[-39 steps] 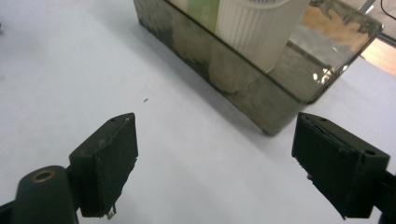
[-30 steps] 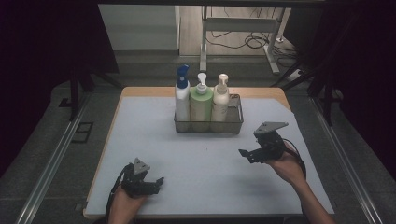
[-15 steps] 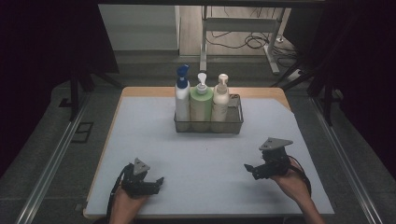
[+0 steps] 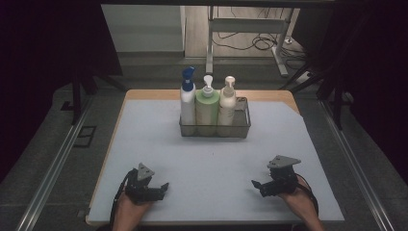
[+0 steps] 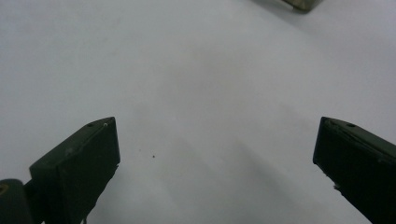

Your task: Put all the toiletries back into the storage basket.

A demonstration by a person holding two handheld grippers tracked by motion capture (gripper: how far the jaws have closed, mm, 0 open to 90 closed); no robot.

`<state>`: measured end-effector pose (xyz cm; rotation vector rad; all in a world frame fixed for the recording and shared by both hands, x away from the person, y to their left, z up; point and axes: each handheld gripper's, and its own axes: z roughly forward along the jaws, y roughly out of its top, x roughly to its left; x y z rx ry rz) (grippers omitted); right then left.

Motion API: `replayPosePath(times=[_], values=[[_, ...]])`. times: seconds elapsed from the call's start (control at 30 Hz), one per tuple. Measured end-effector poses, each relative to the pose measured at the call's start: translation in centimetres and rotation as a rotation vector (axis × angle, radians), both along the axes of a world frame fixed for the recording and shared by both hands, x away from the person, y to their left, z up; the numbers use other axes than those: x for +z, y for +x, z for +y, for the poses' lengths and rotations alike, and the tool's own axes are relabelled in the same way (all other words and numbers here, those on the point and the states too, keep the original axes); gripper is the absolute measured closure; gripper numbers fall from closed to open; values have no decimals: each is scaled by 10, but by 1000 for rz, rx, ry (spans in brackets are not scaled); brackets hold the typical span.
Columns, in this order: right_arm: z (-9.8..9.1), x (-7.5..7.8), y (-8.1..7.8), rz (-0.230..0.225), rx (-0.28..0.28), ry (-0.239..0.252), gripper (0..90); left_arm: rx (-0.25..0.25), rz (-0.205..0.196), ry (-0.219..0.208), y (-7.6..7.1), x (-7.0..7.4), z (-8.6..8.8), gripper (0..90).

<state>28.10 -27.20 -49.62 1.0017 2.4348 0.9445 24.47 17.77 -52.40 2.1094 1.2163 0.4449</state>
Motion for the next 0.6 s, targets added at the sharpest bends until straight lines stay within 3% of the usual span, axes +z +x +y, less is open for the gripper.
replayPosePath(times=[0.23, 0.37, 0.6], values=[[-4, -21, -3, 33, -11, -3, 2, 0, -1, -1, 0, 0, 0, 121], [-8, -25, -2, 45, -28, 39, 1, 0, 0, 0, 0, 0, 0, 121], [-8, -25, -3, 45, -29, 38, 0, 0, 1, 0, 0, 0, 0, 120]])
